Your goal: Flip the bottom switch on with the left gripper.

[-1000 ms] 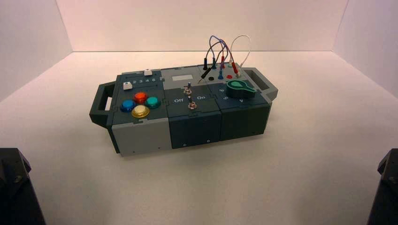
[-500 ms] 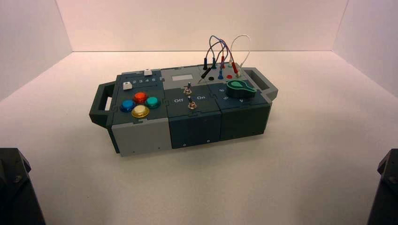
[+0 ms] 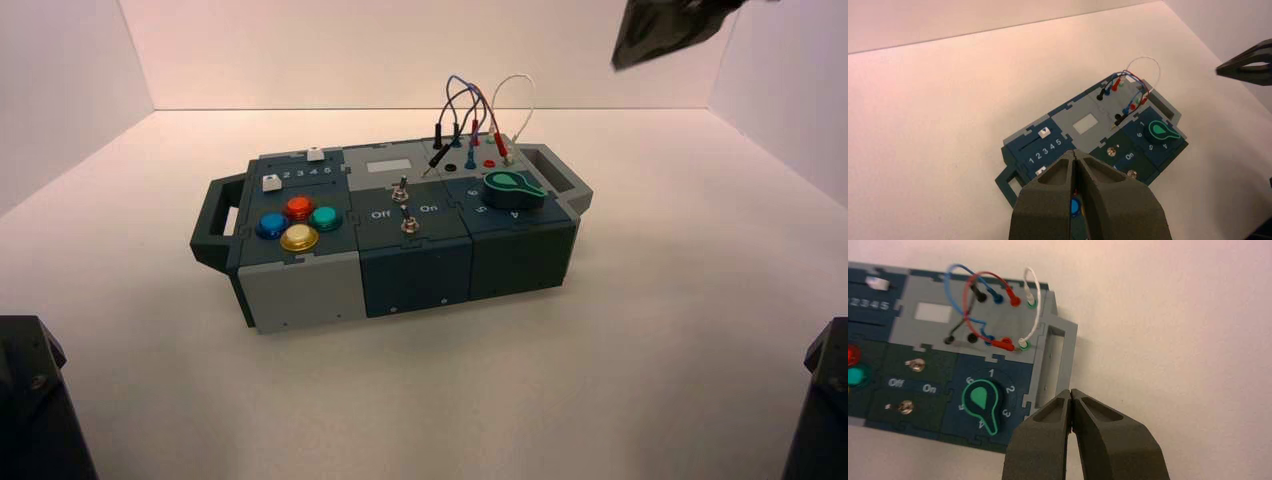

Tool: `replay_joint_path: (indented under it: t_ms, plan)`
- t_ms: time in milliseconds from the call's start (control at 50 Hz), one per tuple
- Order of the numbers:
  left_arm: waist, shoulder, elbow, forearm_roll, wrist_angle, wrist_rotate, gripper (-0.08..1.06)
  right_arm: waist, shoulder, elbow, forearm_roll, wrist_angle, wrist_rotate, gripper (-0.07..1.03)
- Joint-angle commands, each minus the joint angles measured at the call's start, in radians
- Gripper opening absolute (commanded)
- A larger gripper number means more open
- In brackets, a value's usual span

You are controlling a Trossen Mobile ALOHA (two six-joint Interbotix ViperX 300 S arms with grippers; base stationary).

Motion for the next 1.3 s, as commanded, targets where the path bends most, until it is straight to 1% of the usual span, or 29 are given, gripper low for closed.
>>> replay_joint_path:
  t_ms: [20, 100, 280, 440, 520, 540, 560, 620, 700, 860, 1000, 1300]
  plan:
    - [-0.014, 0.072, -0.029, -0.003, -0.025, 0.003, -0.03, 0.006, 0.087, -0.072, 0.018, 0.009, 0.002, -0.02]
    - [-0.029, 0.103, -0.031, -0.003, -0.034, 0.005, -0.03, 0.012, 0.141, -0.100, 0.023, 0.012, 0.002, -0.02]
    - [-0.066, 0.137, -0.034, -0.003, -0.031, 0.002, -0.03, 0.057, 0.275, -0.169, 0.032, 0.032, 0.002, -0.02]
    - [-0.127, 0.163, -0.052, -0.009, 0.020, -0.008, -0.03, 0.064, 0.370, -0.227, 0.054, 0.054, 0.002, -0.02]
    - [-0.158, 0.169, -0.057, -0.012, 0.048, -0.018, -0.03, 0.064, 0.385, -0.236, 0.061, 0.054, 0.002, -0.02]
    - [-0.178, 0.172, -0.058, -0.012, 0.061, -0.029, -0.03, 0.064, 0.390, -0.239, 0.061, 0.055, 0.002, -0.02]
    - [-0.178, 0.172, -0.058, -0.012, 0.061, -0.029, -0.03, 0.064, 0.390, -0.239, 0.061, 0.055, 0.002, -0.02]
    - [-0.212, 0.178, -0.057, -0.012, 0.080, -0.057, -0.03, 0.064, 0.393, -0.244, 0.061, 0.055, 0.002, -0.02]
    - [-0.247, 0.187, -0.057, -0.012, 0.083, -0.077, -0.03, 0.064, 0.399, -0.252, 0.060, 0.055, 0.002, -0.02]
    - [-0.291, 0.215, -0.057, -0.012, 0.074, -0.086, -0.03, 0.061, 0.422, -0.256, 0.060, 0.055, -0.002, -0.02]
    - [-0.311, 0.253, -0.058, -0.012, 0.069, -0.087, -0.03, 0.058, 0.451, -0.259, 0.060, 0.057, 0.000, -0.02]
    - [-0.322, 0.293, -0.063, -0.012, 0.071, -0.087, -0.03, 0.031, 0.508, -0.279, 0.054, 0.055, -0.002, -0.02]
